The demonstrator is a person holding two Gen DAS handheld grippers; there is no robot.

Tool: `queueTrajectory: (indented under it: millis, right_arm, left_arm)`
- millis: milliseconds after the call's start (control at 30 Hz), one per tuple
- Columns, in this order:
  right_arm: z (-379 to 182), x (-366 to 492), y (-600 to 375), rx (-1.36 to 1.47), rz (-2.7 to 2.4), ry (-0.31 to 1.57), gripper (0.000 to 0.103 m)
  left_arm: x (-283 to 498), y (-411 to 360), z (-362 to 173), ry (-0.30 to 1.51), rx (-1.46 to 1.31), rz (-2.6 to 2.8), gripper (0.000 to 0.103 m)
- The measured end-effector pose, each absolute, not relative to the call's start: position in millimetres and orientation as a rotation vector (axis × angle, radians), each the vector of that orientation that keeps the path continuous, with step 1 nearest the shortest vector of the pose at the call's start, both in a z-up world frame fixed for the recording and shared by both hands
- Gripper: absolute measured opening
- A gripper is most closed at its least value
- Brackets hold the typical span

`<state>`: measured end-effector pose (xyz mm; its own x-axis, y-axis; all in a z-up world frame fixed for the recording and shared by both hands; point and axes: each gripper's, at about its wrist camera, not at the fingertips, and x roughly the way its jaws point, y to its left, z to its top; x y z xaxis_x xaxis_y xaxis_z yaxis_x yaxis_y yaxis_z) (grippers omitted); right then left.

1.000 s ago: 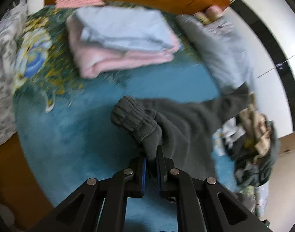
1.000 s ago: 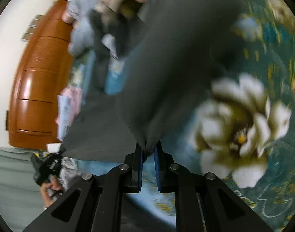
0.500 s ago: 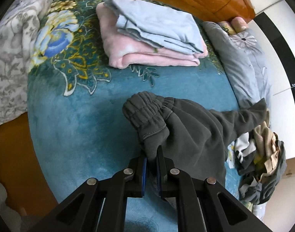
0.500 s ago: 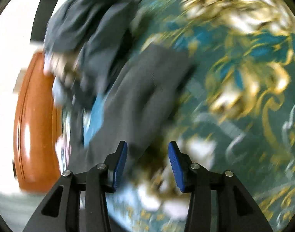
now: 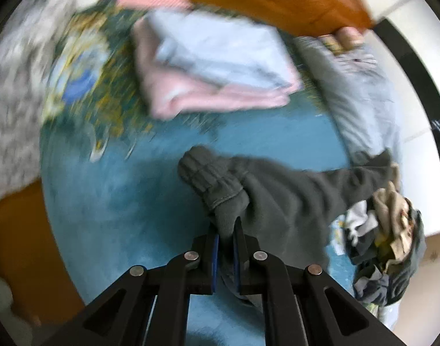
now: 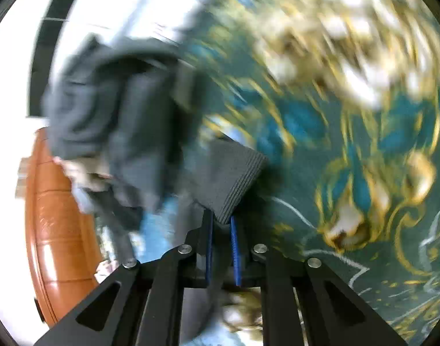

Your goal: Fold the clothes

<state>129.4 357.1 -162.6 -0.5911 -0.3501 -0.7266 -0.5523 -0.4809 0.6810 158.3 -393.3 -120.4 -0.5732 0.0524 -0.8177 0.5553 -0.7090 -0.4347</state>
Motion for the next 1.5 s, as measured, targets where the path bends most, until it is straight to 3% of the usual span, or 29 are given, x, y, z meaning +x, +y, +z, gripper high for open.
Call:
queueTrajectory:
  millis: [200, 333, 500, 667, 933, 1033, 1067, 1233, 1367, 1500]
  right_arm:
    - [-48, 177, 368, -1.118, 2.569, 1.217, 0.011]
    - [-84, 222, 345, -1.323, 2.489, 1.07, 0.011]
    - [-152, 267, 324, -1.548, 2.272, 1.087, 0.011]
    - [-146, 301, 316, -1.628, 2.23, 1.057, 0.01]
    - [-149, 284, 303, -1.824, 2.122, 0.928, 0.011]
    - [-151, 277, 298, -1.894, 2.077, 0.878, 0.014]
    - [-151, 275, 297, -1.917, 2.062, 0.861, 0.02]
    - [-127, 190, 233, -1.956, 2.267, 0.844, 0.036]
    - [-108, 121, 182, -1.979, 2.436, 0.826, 0.044]
    - [-89, 53, 131, -1.994, 2.609, 0.801, 0.045]
  left_arm:
    - [147, -372, -70, 0.786, 1.175, -2.591, 0.008]
    - [161, -389, -116, 0.835, 1.301, -2.462, 0.008]
    - [189, -404, -150, 0.861, 1.368, -2.412, 0.008]
    - [210, -418, -165, 0.963, 1.343, -2.402, 0.008]
    - [210, -426, -210, 1.049, 1.418, -2.281, 0.009]
    - [214, -430, -212, 1.132, 1.409, -2.292, 0.013]
    - [217, -433, -212, 1.168, 1.401, -2.296, 0.013]
    - [225, -446, -208, 1.319, 1.326, -2.291, 0.042]
    - [219, -465, -208, 1.456, 1.243, -2.234, 0.046]
    - [216, -481, -205, 1.526, 1.193, -2.192, 0.052]
